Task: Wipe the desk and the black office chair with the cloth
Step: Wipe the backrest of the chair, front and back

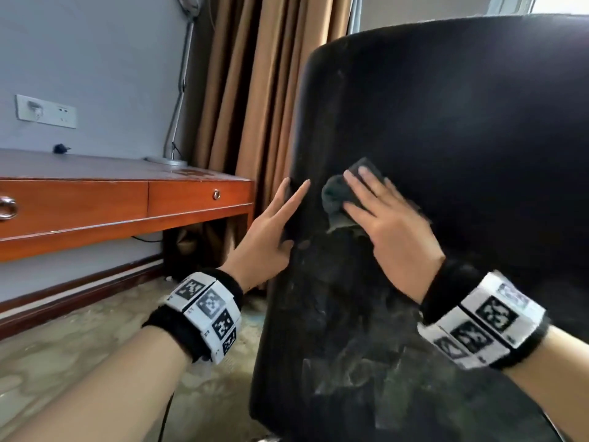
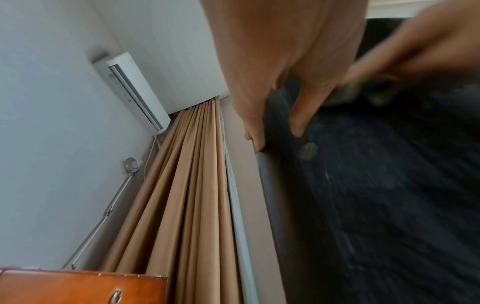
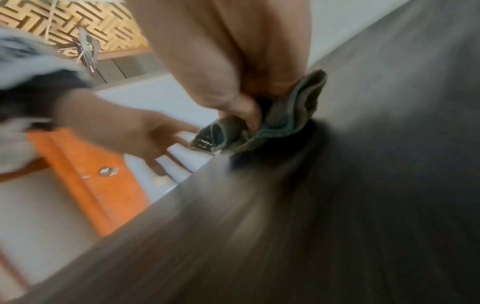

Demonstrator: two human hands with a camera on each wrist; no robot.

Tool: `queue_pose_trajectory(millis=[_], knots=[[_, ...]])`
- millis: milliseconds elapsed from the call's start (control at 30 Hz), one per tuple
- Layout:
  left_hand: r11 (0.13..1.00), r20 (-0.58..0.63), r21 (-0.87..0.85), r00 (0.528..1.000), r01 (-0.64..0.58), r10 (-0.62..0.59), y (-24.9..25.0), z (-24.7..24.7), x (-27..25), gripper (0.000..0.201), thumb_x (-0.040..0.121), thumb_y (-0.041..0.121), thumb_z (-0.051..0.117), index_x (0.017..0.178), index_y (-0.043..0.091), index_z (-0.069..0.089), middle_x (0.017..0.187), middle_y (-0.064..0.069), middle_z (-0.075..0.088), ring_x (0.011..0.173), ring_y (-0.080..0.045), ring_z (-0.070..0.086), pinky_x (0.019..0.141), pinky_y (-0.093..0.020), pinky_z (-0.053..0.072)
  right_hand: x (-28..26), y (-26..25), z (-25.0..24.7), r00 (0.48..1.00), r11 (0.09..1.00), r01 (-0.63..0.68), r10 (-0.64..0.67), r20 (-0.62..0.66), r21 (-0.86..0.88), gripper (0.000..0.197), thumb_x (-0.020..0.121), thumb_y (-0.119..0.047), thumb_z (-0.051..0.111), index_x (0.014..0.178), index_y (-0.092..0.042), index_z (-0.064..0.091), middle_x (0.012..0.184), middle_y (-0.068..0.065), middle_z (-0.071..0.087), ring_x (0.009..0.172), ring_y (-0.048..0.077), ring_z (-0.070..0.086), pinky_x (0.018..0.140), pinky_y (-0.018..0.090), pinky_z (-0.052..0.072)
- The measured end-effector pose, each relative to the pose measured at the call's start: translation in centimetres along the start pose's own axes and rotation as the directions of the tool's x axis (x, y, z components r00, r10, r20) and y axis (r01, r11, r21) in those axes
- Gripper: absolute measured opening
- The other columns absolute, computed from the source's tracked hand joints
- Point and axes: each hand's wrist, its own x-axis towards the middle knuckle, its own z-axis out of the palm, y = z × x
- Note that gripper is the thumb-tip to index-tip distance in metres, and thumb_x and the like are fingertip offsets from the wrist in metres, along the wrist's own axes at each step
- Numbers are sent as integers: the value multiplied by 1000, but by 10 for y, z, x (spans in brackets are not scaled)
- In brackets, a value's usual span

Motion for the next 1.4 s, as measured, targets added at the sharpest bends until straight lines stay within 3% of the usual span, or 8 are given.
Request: queue_pose_trajectory(millis=[200,333,500,733,967,1200,1300,1400], knots=[[999,4,-54,1000,10,-10,0,2,-3,103,80,-14,57,148,44,6,160,4,1,145,-8,14,113,-23,29,-67,-74,49,973,991,123,-109,205,-56,26,80,-13,52,92,-7,75,130,10,56,138,33,25,115,41,5],[994,22,-106,999,34,-32,-8,1,-1,101,81,-14,58,150,37,3,158,1,18,139,6,21,108,-18,35,-62,-65,44,940,981,193,-190,284,17,41,76,-17,36,80,-14,77,120,6,65,120,25,53,115,34,4],[972,161,-110,969,206,-187,-20,13,-10,114,77,-14,57,147,35,-19,139,-4,47,114,-15,56,94,-27,49,35,-11,3,987,999,-9,17,160,-49,46,71,5,57,115,-1,64,142,19,43,135,34,36,114,42,17],[979,199,-88,966,185,-165,-22,7,-13,119,75,-16,58,145,35,-24,114,-11,59,94,-21,63,82,-36,53,-85,-101,56,884,987,156,-151,442,27,45,76,-17,33,83,-14,77,118,6,66,119,25,53,116,37,0],[989,175,-56,976,138,-126,-21,12,-12,123,74,-13,60,137,54,-21,123,-12,57,99,-20,62,88,-38,53,21,-21,16,986,995,73,-82,146,67,51,73,-5,30,105,0,69,129,20,56,121,36,52,111,42,28],[985,230,-73,963,159,-138,-16,6,-19,119,78,-12,59,143,43,-24,124,-8,55,95,-16,63,84,-34,54,-77,-98,47,891,972,233,-231,392,44,19,69,-18,62,81,-17,78,115,4,68,114,23,58,118,33,-5],[982,246,-20,953,185,-175,-10,6,-13,118,75,-12,57,144,38,-26,115,-10,57,86,-19,63,77,-31,54,-57,-72,41,918,968,246,-248,309,46,21,55,-13,81,75,-16,77,108,8,70,102,25,66,114,31,-1],[980,234,-44,956,194,-178,-8,10,-15,124,73,-6,64,143,41,-27,111,-10,57,80,-19,60,71,-30,54,27,-9,0,990,992,123,-121,75,-11,40,74,0,39,97,0,72,124,22,58,116,39,55,114,39,14]])
